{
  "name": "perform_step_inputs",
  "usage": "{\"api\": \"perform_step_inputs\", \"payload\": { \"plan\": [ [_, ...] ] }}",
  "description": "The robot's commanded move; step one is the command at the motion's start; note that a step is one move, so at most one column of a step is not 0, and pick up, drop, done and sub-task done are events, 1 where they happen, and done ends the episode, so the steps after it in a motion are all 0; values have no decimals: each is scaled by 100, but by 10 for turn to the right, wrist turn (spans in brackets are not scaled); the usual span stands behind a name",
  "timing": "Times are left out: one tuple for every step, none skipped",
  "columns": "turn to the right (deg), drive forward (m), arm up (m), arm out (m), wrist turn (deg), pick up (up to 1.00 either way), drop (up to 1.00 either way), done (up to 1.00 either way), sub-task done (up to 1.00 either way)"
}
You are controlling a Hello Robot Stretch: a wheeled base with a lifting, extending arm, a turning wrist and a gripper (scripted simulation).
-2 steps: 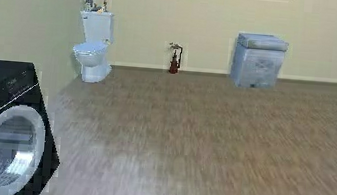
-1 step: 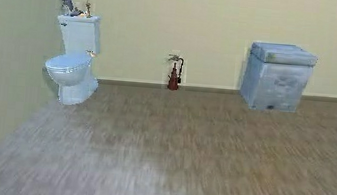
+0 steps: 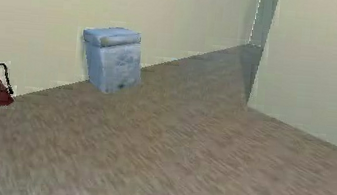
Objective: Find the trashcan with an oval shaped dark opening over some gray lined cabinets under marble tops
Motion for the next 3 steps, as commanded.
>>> {"api": "perform_step_inputs", "payload": {
  "plan": [
    [240, 0, 0, 0, 0, 0, 0, 0, 0],
    [0, 100, 0, 0, 0, 0, 0, 0, 0],
    [150, 0, 0, 0, 0, 0, 0, 0, 0]
  ]
}}
